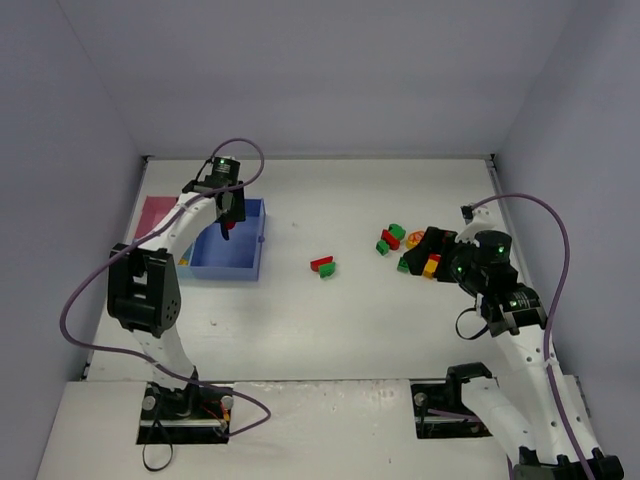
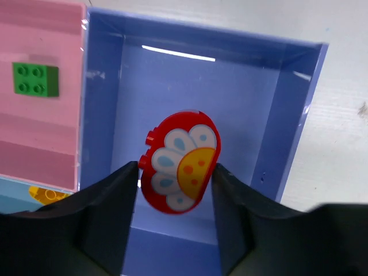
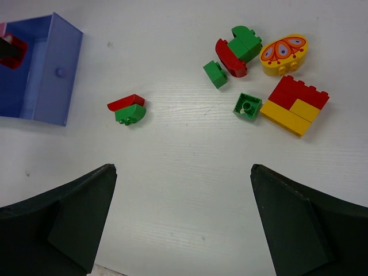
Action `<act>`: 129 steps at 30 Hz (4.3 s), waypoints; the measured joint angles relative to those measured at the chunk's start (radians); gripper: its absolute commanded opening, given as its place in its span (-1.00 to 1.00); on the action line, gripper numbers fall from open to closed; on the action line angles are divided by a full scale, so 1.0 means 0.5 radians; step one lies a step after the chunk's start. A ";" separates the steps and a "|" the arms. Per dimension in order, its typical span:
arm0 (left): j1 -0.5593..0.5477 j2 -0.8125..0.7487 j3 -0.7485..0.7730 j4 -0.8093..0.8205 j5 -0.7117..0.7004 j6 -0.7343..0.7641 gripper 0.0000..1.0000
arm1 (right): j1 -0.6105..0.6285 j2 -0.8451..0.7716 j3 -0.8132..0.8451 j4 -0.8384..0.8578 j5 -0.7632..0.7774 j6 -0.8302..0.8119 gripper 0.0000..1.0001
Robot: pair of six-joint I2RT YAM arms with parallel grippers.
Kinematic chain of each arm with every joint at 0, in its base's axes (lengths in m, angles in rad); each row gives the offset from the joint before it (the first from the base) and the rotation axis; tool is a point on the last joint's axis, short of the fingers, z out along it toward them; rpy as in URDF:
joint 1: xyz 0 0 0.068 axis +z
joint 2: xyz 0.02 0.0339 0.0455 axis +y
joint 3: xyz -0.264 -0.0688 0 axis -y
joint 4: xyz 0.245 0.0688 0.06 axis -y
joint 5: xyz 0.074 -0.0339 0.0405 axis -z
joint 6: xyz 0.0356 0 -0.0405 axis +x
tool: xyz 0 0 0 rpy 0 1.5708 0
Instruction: Sort the legos into containers by color
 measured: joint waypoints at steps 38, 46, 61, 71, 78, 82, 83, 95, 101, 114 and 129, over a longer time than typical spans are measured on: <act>-1.189 1.082 1.101 0.159 0.642 0.369 0.51 | 0.000 0.036 -0.027 0.000 0.142 0.130 1.00; -1.192 1.254 1.225 0.281 0.639 0.385 0.51 | 0.000 0.005 -0.048 0.000 0.124 0.171 1.00; -1.192 1.344 1.190 0.549 0.585 0.362 -0.74 | 0.000 0.000 -0.052 0.000 0.103 0.188 1.00; -1.133 0.707 0.487 0.559 0.405 0.284 -0.76 | 0.000 -0.007 -0.052 0.001 0.079 0.187 1.00; -0.572 -0.002 0.214 0.462 0.266 0.194 -0.75 | 0.000 0.013 -0.052 0.001 0.066 0.169 1.00; -0.040 -0.162 0.127 0.393 0.202 0.175 -0.74 | 0.000 0.042 -0.052 0.001 0.066 0.153 1.00; 0.112 -0.166 0.105 0.365 0.182 0.175 -0.73 | 0.000 0.050 -0.052 0.001 0.066 0.149 1.00; 0.662 0.178 0.112 0.121 0.120 0.066 0.17 | 0.000 0.081 -0.074 0.003 0.069 0.111 1.00; 0.667 0.281 0.156 0.064 0.121 0.019 0.36 | 0.000 0.095 -0.092 0.005 0.105 0.125 0.93; 0.316 -0.266 0.149 -0.039 0.243 -0.082 0.42 | 0.093 0.671 -0.086 0.196 0.226 0.243 0.32; -0.098 -0.881 -0.404 -0.173 0.446 -0.164 0.43 | 0.249 1.532 0.147 0.344 0.652 0.502 0.30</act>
